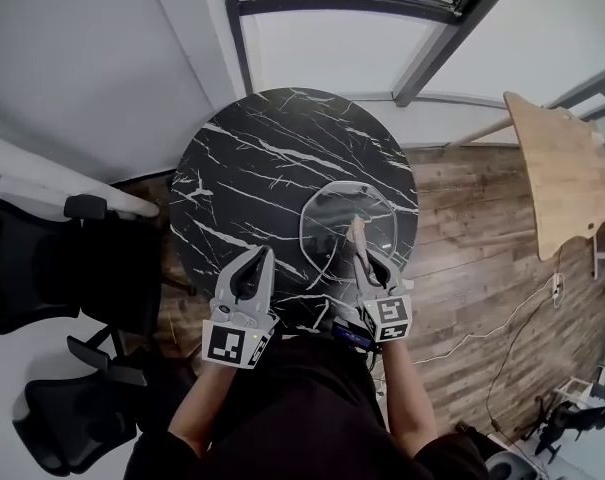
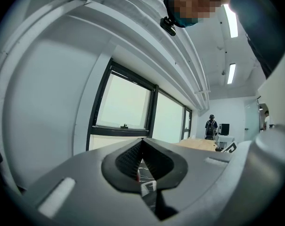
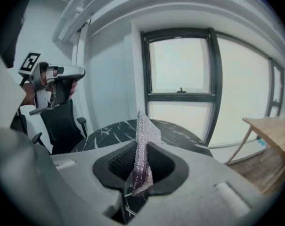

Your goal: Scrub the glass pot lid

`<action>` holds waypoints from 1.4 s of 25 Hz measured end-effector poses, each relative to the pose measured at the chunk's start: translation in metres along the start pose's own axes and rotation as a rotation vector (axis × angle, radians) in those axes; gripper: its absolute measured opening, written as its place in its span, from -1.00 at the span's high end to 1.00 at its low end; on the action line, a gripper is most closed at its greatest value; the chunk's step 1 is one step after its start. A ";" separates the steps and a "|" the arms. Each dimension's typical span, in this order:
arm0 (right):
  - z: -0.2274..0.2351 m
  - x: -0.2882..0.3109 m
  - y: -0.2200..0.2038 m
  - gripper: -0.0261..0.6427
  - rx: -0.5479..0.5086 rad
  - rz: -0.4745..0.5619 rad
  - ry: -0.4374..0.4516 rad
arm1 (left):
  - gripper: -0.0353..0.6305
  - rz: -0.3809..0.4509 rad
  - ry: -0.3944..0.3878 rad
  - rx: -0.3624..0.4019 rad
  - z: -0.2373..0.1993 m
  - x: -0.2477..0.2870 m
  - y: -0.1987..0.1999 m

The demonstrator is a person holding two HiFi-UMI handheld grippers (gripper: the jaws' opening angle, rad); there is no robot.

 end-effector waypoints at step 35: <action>-0.025 -0.081 0.103 0.73 -0.038 0.422 -0.137 | 0.88 0.028 -0.095 0.009 0.041 0.006 0.009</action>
Point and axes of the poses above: the fingertips, and each gripper's own axes: x forward along the fingers, z to its right, y out of its top, the point moved 3 cm from there along -x, backward along the fingers, and after that the axes turned 15 degrees about y, right-handed, at the moved point
